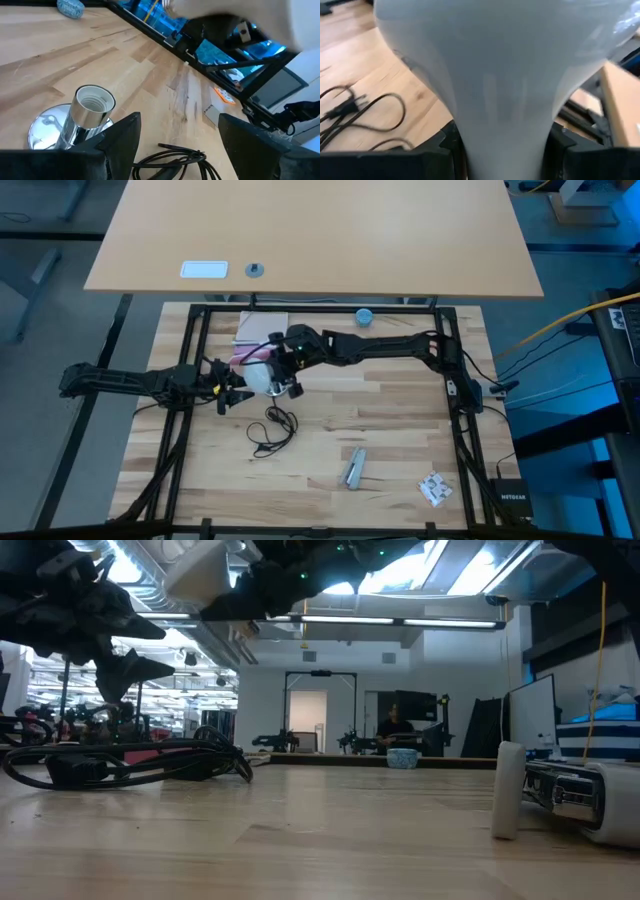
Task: Screw lightbulb
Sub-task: Insert the lightbulb into the lamp
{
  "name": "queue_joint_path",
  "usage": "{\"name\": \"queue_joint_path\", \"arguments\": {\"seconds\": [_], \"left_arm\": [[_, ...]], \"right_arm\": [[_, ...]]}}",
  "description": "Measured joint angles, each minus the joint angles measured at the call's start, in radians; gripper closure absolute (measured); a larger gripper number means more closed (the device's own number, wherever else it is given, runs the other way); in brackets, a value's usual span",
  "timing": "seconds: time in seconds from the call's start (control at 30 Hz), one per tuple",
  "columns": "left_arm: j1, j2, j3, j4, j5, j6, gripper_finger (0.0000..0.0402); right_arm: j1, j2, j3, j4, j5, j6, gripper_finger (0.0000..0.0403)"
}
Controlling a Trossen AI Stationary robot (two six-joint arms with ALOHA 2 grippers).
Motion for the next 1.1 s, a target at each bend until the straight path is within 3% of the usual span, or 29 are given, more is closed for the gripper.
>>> {"name": "queue_joint_path", "arguments": {"seconds": [0.17, 0.47, 0.8, 1.1], "left_arm": [[0.000, 0.000, 0.000, 0.023, -0.005, 0.017, 0.0144], [0.000, -0.001, 0.000, 0.270, -0.035, 0.151, 0.0144], [0.000, 0.004, 0.000, 0.153, -0.049, 0.105, 0.0144], [-0.001, 0.003, 0.000, 0.146, -0.049, 0.107, 0.0144]], "right_arm": [[-0.037, 0.000, 0.000, 0.049, -0.019, 0.031, 0.0244], [-0.093, 0.068, -0.003, 0.162, -0.104, 0.174, 0.0244], [-0.061, 0.158, -0.003, 0.229, -0.211, 0.207, 0.0244], [-0.046, 0.163, -0.003, 0.206, -0.164, 0.153, 0.0244]]}}
